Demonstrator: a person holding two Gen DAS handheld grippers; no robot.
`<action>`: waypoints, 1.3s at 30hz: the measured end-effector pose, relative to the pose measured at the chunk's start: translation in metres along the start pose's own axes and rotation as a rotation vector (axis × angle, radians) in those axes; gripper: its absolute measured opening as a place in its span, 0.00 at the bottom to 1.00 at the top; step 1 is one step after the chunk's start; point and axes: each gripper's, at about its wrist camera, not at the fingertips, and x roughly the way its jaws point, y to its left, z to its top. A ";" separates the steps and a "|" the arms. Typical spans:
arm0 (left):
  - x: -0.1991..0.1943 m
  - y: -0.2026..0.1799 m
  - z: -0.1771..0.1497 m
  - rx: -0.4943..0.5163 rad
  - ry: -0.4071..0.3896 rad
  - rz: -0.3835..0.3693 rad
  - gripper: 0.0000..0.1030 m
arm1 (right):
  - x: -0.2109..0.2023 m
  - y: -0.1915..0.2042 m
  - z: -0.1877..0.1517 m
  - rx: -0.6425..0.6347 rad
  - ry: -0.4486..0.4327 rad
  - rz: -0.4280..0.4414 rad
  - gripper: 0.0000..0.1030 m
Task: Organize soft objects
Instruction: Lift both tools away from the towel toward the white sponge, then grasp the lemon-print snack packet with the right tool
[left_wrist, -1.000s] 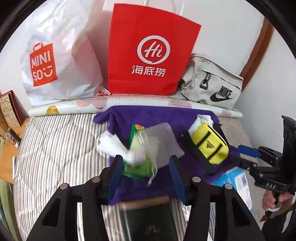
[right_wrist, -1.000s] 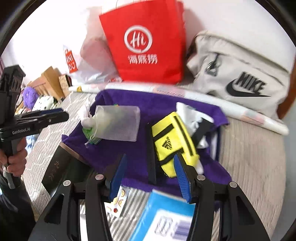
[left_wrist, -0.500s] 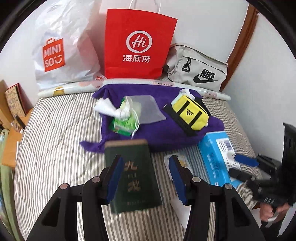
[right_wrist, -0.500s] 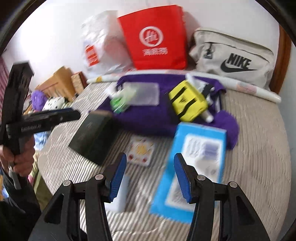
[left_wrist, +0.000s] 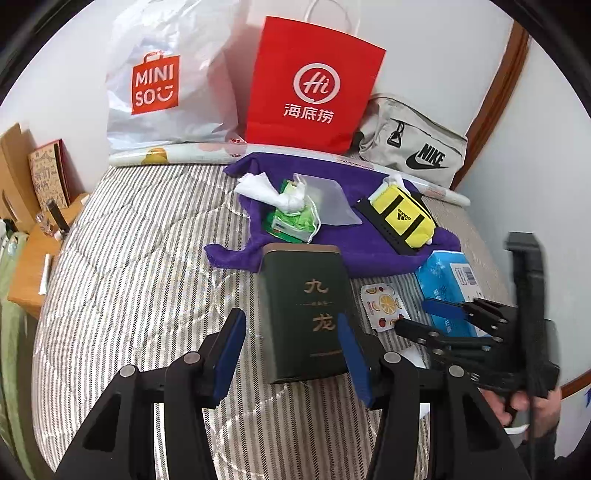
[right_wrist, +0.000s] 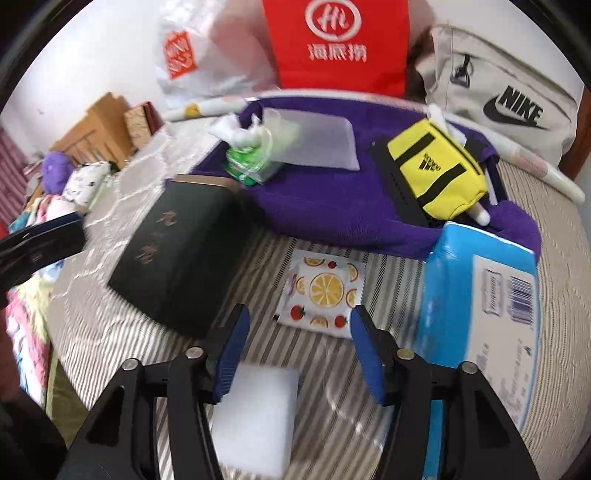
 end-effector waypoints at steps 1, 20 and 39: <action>0.001 0.003 0.001 0.000 -0.001 -0.009 0.48 | 0.005 0.000 0.002 0.009 0.009 -0.007 0.61; 0.021 0.035 0.011 -0.018 -0.008 -0.099 0.48 | 0.052 0.003 0.009 0.011 0.054 -0.133 0.56; 0.006 0.028 -0.014 -0.034 0.012 -0.069 0.48 | 0.013 -0.007 -0.004 0.033 -0.072 -0.014 0.30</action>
